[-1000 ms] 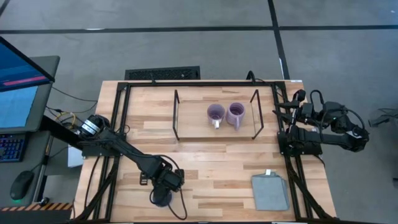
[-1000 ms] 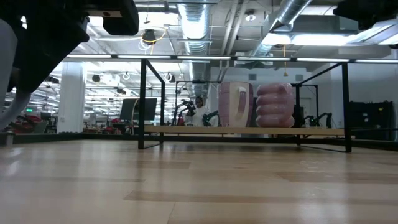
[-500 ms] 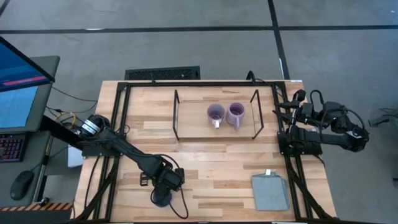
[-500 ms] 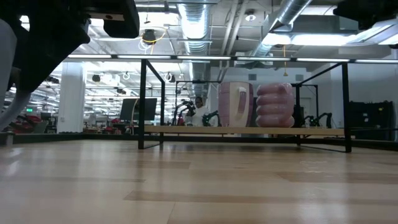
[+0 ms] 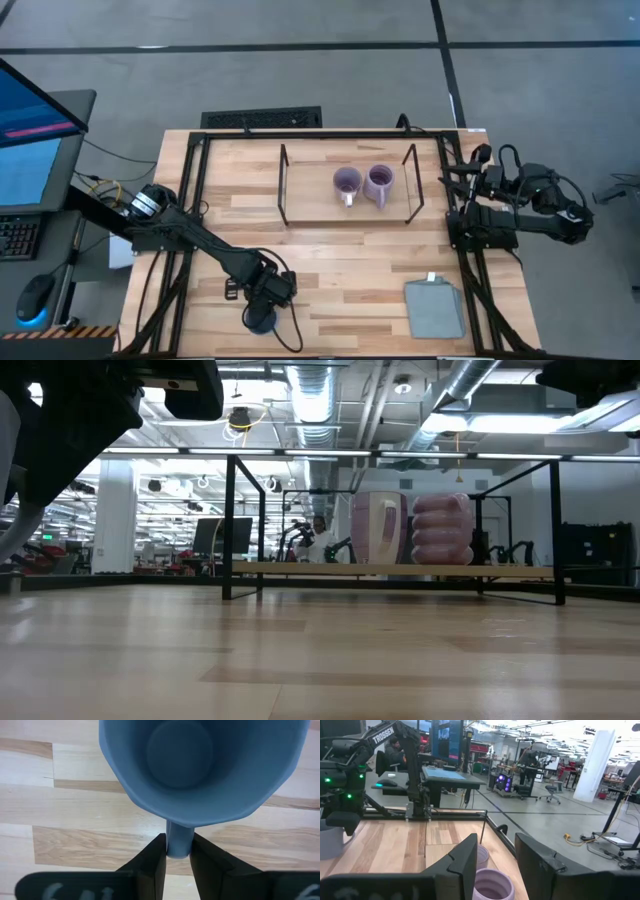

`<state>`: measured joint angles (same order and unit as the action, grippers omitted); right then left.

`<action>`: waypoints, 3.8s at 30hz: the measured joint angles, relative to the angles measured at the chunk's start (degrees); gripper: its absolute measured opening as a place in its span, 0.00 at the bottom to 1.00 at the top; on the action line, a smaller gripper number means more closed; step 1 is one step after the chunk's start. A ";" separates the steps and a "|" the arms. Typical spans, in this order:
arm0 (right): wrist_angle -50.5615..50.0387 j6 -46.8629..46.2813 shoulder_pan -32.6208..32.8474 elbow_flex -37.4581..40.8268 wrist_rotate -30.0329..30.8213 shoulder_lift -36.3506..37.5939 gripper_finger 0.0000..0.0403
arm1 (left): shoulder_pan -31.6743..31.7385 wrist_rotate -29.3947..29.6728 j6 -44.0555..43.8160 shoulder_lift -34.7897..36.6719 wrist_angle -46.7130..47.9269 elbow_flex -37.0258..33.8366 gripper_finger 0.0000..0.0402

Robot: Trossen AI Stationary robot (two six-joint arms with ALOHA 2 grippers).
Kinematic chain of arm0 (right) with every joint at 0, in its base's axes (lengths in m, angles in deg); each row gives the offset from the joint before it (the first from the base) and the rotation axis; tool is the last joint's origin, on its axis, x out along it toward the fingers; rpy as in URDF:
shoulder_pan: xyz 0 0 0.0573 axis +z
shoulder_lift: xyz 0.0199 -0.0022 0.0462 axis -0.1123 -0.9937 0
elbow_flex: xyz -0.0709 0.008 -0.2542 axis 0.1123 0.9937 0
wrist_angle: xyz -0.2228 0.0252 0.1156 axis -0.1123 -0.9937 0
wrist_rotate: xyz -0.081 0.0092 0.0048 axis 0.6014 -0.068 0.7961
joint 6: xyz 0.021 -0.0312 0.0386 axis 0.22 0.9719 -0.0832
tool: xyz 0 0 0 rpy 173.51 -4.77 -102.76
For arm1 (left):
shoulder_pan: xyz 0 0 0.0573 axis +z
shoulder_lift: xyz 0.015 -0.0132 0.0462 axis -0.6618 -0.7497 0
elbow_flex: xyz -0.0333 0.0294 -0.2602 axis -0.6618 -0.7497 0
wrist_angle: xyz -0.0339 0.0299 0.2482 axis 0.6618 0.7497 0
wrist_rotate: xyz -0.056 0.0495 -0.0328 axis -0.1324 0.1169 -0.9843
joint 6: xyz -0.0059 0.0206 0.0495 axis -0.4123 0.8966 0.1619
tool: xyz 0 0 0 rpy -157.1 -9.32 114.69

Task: Stack small to large cups/mugs on shelf
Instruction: Put the blue mug on the shelf

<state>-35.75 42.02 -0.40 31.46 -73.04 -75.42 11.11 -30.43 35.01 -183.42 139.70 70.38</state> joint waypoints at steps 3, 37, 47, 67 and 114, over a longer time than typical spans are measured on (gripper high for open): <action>0.00 0.00 0.02 0.02 0.00 -0.01 0.38 | 0.00 -0.18 -0.24 0.00 0.02 0.00 0.16; 0.02 0.01 0.02 0.00 0.00 0.00 0.38 | 4.85 2.21 -46.83 0.00 -1.75 0.04 0.14; 0.05 0.02 0.00 0.00 0.01 -0.01 0.38 | 7.73 8.20 -65.40 0.00 -4.18 0.04 0.14; 0.06 0.02 0.00 0.00 0.00 0.00 0.38 | 14.45 10.28 -94.00 0.00 -11.56 0.02 0.10; 0.11 0.48 0.00 0.00 0.00 -0.01 0.38 | 15.32 12.41 -109.62 -0.13 -24.90 0.00 0.11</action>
<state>-35.64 42.50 -0.40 31.46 -73.04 -75.43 26.44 -18.01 -74.61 -183.55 114.80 70.38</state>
